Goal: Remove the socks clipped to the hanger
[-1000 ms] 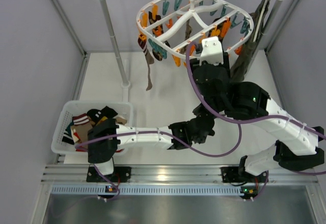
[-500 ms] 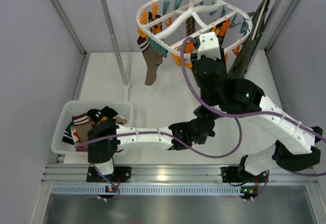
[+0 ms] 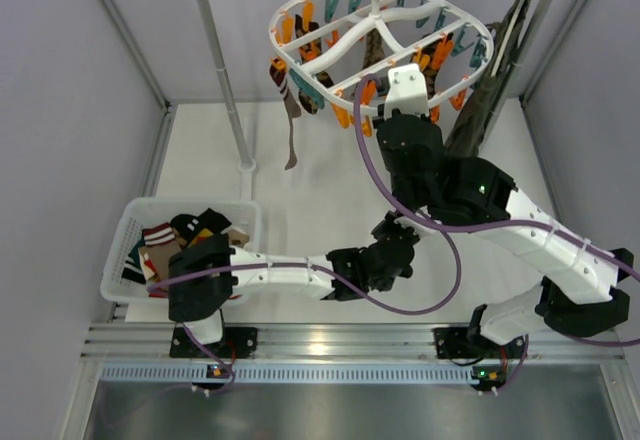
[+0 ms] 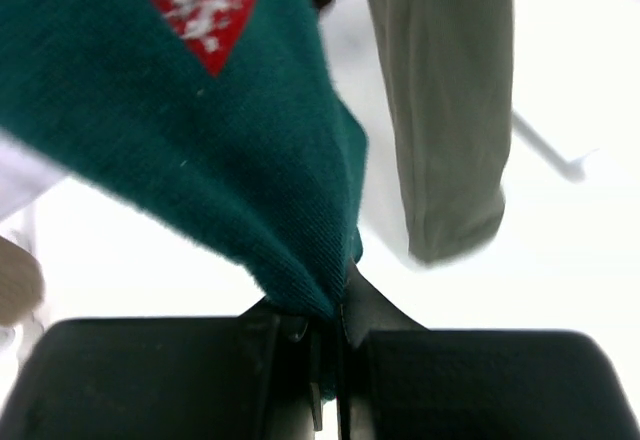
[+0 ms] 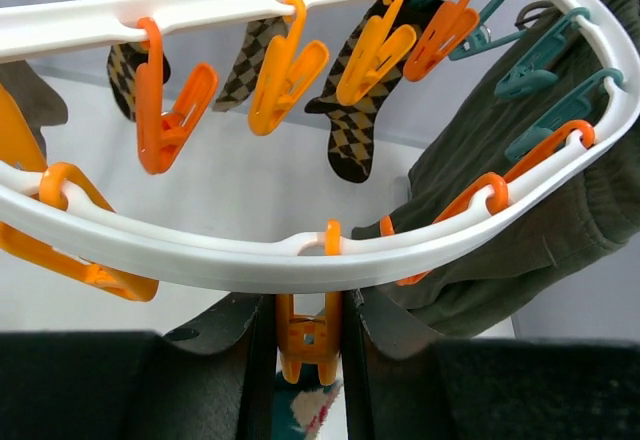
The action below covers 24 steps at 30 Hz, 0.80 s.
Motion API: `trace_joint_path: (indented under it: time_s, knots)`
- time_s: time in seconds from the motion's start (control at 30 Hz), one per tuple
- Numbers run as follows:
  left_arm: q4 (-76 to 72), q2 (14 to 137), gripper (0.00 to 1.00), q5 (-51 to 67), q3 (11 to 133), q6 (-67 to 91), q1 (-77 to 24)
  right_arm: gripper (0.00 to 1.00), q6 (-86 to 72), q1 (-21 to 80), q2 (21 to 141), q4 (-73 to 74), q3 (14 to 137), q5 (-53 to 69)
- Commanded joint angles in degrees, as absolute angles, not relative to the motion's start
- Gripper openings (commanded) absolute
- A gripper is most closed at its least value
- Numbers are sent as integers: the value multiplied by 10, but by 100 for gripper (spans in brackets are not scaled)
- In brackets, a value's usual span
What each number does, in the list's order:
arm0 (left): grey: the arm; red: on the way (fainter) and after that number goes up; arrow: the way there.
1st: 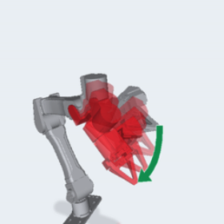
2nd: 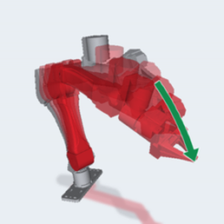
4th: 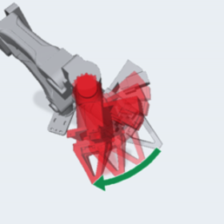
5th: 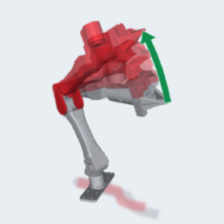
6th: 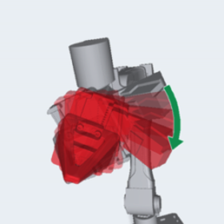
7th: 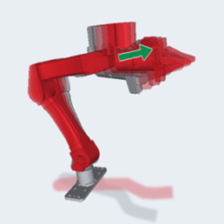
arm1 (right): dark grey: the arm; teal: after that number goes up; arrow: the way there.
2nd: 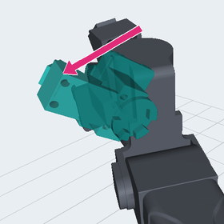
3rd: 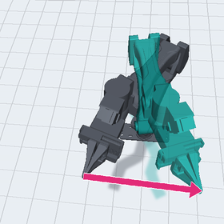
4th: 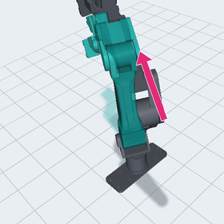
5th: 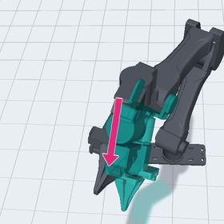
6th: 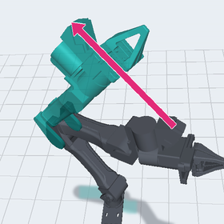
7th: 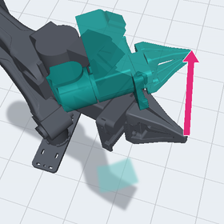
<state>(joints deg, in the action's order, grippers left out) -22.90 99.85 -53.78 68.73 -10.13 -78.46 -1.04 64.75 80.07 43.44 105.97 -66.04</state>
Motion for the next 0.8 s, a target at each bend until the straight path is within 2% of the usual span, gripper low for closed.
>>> trace_joint_path:
  time_s: [0.0, 0.13, 0.3, 0.33, 0.43, 0.47, 0.53, 0.6, 0.63, 0.77]
  knots:
    - [-216, 958, 0, -531, 641, -25, -777, 14, -6, 643, 776, 391, 1042, -642]
    - [-176, 912, 0, -526, 565, 72, -753, 18, -5, 642, 757, 383, 1028, -626]
    - [-6, 800, 0, -537, 526, 220, -701, 38, -22, 642, 734, 394, 1003, -583]
    - [61, 784, 0, -532, 520, 270, -667, 46, -24, 642, 725, 394, 998, -576]
    - [124, 701, 0, -515, 484, 340, -593, 58, -29, 643, 712, 396, 979, -564]
    - [154, 680, 0, -509, 476, 351, -574, 65, -32, 643, 709, 396, 975, -560]
    - [190, 624, 0, -502, 461, 383, -519, 71, -34, 643, 701, 398, 964, -553]
    - [238, 590, 0, -504, 459, 399, -467, 82, -42, 644, 695, 401, 955, -541]
    - [250, 563, 0, -512, 460, 411, -451, 97, -46, 643, 691, 400, 950, -538]
    - [294, 518, 0, -507, 464, 426, -359, 99, -52, 643, 675, 394, 932, -516]
